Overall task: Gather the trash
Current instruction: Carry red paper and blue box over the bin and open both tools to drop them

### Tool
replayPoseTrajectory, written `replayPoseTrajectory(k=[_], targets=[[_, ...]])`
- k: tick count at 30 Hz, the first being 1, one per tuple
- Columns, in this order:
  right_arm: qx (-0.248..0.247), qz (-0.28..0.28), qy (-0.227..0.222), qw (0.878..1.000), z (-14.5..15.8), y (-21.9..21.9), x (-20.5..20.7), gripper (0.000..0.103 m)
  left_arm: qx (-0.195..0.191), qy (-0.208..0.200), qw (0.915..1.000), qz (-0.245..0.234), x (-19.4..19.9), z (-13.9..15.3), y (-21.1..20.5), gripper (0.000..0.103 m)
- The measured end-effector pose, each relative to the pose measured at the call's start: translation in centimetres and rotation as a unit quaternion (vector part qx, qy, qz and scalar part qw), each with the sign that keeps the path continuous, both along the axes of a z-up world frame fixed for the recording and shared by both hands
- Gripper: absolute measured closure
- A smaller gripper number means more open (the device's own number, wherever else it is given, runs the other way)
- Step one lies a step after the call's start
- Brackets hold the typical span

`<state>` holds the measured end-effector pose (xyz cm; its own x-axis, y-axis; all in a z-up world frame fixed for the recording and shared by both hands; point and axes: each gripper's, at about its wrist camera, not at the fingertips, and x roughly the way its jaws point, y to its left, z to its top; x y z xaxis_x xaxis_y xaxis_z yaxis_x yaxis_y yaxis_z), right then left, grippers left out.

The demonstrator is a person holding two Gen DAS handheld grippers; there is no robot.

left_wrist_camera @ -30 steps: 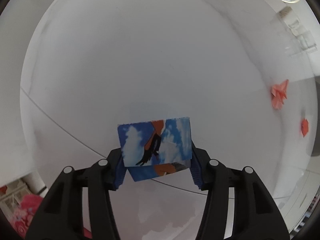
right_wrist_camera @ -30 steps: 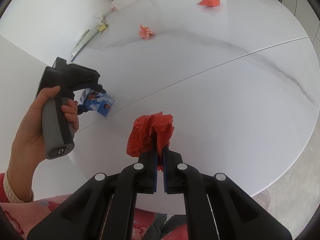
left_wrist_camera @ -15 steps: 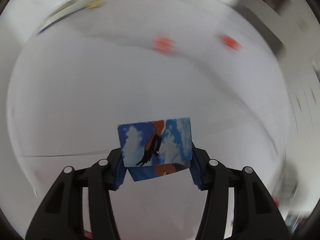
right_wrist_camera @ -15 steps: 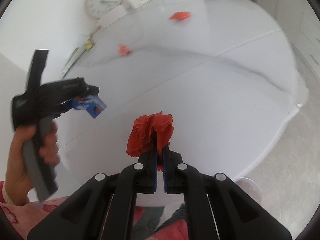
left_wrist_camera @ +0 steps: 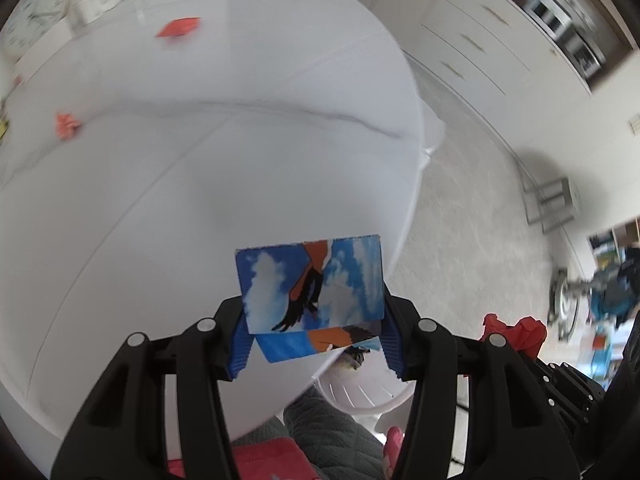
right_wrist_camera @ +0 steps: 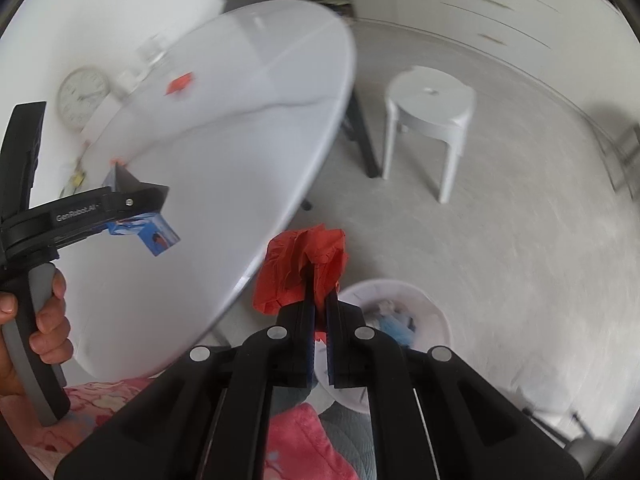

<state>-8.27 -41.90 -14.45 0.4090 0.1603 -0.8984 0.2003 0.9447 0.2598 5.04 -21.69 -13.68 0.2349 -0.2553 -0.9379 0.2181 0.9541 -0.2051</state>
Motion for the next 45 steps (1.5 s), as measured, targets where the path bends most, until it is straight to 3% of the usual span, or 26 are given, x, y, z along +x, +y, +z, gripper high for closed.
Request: replayPoseTrajectory(k=[7,11,12,14,16,20,31,35,38,41,45], targets=[[-0.022,-0.001,0.044,0.999,-3.2,-0.6,-2.7,0.097,0.001,-0.003,0.9995,-0.030,-1.1,0.0,-2.6,0.052],[-0.021,0.011,0.093,0.995,-7.6,-0.3,-3.0,0.093,0.002,0.004,0.9994,-0.035,-0.9,-0.5,-2.0,0.052],[-0.017,0.011,0.099,0.995,-8.2,-0.3,-3.0,0.089,0.004,0.005,0.9993,-0.036,-1.0,-0.6,-2.0,0.052],[-0.017,0.000,0.111,0.994,-9.6,-0.6,-2.9,0.056,0.004,0.009,0.9993,-0.037,-1.5,-0.8,-2.2,0.052],[-0.018,-0.009,0.109,0.994,-9.6,-0.8,-2.9,0.044,0.006,0.011,0.9991,-0.040,-2.0,-0.9,-2.2,0.052],[-0.022,-0.018,0.092,0.995,-8.4,-1.5,-3.0,0.034,0.009,0.012,0.9984,-0.055,-3.0,-1.0,-2.8,0.052],[-0.043,-0.048,0.058,0.996,-5.1,-4.0,-4.5,0.025,0.015,0.003,0.9927,-0.120,-5.3,-0.9,-6.2,0.052],[-0.042,-0.070,0.055,0.995,-4.5,-5.8,-5.6,0.025,0.009,-0.001,0.9780,-0.208,-6.7,-1.4,-9.0,0.052],[-0.045,-0.083,0.055,0.994,-4.1,-7.3,-6.7,0.025,0.020,-0.007,0.9550,-0.296,-8.5,-2.6,-11.3,0.052],[-0.046,-0.092,0.057,0.993,-4.1,-8.6,-7.7,0.025,0.029,0.006,0.9357,-0.352,-10.2,-4.9,-13.0,0.052],[-0.041,-0.098,0.066,0.992,-4.7,-10.3,-8.7,0.025,0.055,0.028,0.9216,-0.383,-12.0,-8.4,-14.7,0.052]])
